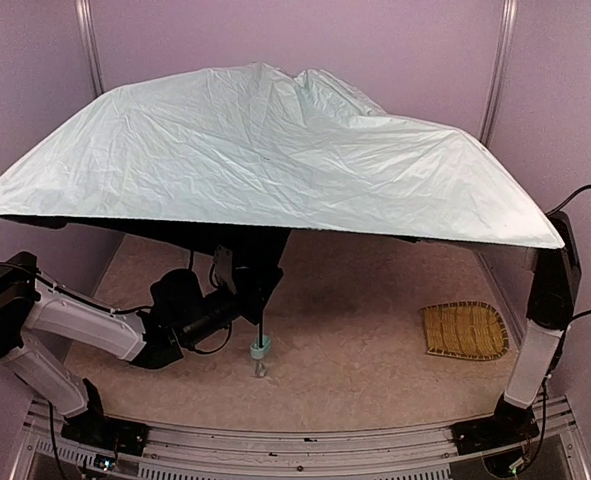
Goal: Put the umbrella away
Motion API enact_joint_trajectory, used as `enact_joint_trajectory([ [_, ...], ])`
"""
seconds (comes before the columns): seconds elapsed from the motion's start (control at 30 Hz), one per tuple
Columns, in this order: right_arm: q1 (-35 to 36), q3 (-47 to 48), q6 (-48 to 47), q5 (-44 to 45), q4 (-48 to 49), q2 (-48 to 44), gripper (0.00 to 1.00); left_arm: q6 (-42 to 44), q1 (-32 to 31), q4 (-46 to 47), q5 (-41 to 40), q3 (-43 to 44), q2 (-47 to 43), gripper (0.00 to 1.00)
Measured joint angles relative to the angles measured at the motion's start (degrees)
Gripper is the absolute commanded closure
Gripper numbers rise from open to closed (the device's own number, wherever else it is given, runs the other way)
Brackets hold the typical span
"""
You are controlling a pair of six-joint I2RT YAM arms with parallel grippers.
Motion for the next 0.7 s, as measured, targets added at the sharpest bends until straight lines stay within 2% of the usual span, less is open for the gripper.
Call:
enact_joint_trajectory([
  [0.13, 0.02, -1.03, -5.40, -1.77, -5.05, -1.77, 1.00, 0.70, 2.69, -0.55, 4.22, -2.43, -1.31, 1.00],
  [0.3, 1.64, -5.18, -12.85, -0.07, -8.22, -5.60, 1.00, 2.80, 2.78, -2.05, 6.27, -2.73, -1.62, 1.00],
  [0.5, 3.80, -10.62, -17.62, 2.80, -4.28, -8.68, 1.00, 5.22, 2.75, -2.25, 8.72, -2.73, -1.62, 1.00],
  [0.7, 5.38, -12.11, -20.81, 6.78, -2.95, -8.81, 1.00, 5.81, 2.86, -3.02, 9.62, -2.71, -1.49, 1.00],
])
